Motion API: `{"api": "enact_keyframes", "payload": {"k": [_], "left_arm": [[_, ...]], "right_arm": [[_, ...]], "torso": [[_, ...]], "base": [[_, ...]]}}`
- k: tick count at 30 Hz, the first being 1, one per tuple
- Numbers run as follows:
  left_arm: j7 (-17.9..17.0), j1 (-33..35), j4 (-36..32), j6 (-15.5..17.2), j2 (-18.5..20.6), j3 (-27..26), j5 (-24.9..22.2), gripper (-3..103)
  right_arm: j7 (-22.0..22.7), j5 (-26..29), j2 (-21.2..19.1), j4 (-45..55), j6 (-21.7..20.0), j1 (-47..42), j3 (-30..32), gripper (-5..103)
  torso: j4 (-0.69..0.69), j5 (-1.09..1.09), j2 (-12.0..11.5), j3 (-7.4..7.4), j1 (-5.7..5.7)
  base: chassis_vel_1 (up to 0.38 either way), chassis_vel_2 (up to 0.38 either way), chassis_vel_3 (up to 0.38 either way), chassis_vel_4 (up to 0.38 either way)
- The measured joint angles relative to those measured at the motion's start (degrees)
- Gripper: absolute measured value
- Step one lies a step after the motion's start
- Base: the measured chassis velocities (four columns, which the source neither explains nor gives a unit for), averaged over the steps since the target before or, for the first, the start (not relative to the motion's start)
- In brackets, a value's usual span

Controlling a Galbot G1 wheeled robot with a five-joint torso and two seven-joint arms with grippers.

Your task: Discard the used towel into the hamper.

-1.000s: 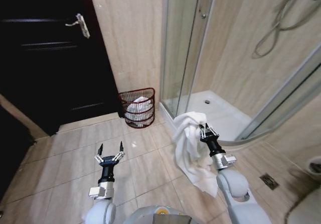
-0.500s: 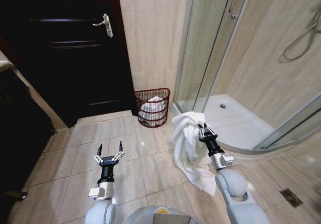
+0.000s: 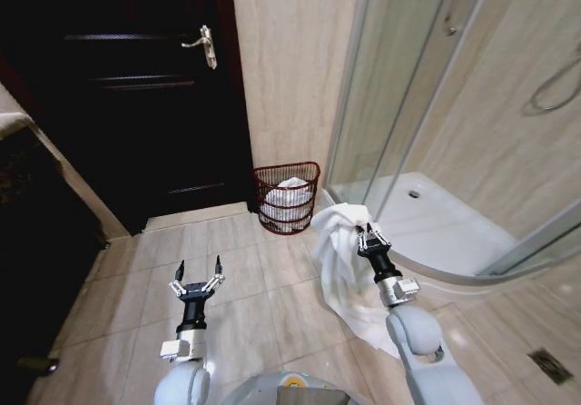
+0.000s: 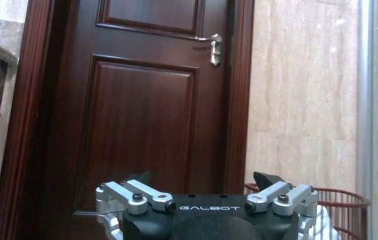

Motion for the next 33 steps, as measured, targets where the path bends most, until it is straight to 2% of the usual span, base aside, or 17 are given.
{"api": "enact_keyframes", "payload": {"k": [19, 33], "left_arm": [[-0.01, 0.00, 0.58, -0.50, 0.04, -0.10, -0.13, 100], [-0.02, -0.02, 0.67, -0.53, 0.13, -0.17, -0.23, 100]], "right_arm": [[3.88, 2.76, 0.31, -0.17, -0.44, 0.98, -0.41, 11], [3.92, 2.69, 0.54, -0.14, -0.41, 2.05, -0.37, 11]], "torso": [[0.00, 0.04, 0.00, -0.01, -0.01], [0.00, 0.04, 0.00, -0.01, -0.01]], "base": [[-0.015, 0.005, 0.013, -0.005], [0.000, 0.000, 0.000, 0.000]]}}
